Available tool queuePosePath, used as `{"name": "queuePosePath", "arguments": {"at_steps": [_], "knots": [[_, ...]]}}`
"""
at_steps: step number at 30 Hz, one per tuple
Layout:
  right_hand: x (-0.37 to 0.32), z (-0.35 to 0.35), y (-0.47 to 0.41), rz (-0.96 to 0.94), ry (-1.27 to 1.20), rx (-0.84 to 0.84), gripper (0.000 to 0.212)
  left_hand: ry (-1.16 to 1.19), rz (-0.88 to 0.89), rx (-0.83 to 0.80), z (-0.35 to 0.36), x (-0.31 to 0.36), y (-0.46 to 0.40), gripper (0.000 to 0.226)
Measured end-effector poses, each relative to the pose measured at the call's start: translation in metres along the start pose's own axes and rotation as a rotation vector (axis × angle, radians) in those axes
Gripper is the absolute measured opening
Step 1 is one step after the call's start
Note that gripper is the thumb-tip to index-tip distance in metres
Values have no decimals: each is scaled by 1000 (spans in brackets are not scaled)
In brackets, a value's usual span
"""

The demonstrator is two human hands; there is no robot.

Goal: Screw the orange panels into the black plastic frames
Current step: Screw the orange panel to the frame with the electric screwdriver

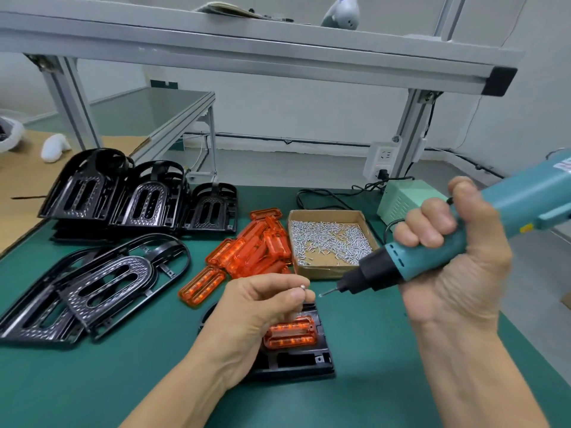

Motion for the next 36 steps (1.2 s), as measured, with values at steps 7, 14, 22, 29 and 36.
{"name": "queuePosePath", "arguments": {"at_steps": [7, 14, 22, 29, 36], "knots": [[3, 8, 4, -18, -19, 21, 7, -104, 73, -13, 4, 2, 10, 24], [3, 8, 7, -20, -14, 20, 8, -138, 94, -25, 8, 4, 14, 22], [3, 7, 10, -35, 14, -6, 8, -121, 93, -24, 9, -3, 15, 14], [4, 7, 13, -85, 0, -20, 6, -189, 171, 11, 13, -4, 15, 12], [11, 4, 13, -60, 21, -22, 7, -252, 143, 2, 5, -10, 12, 19]]}}
Point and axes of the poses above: each hand's wrist, its own y-axis away from the middle knuckle, its own z-axis out of the palm, x = y × z, the point moved 3 cm from there along -y, towards the middle knuckle, and after that the axes turned 1 degree about y, right-handed, at the moved point
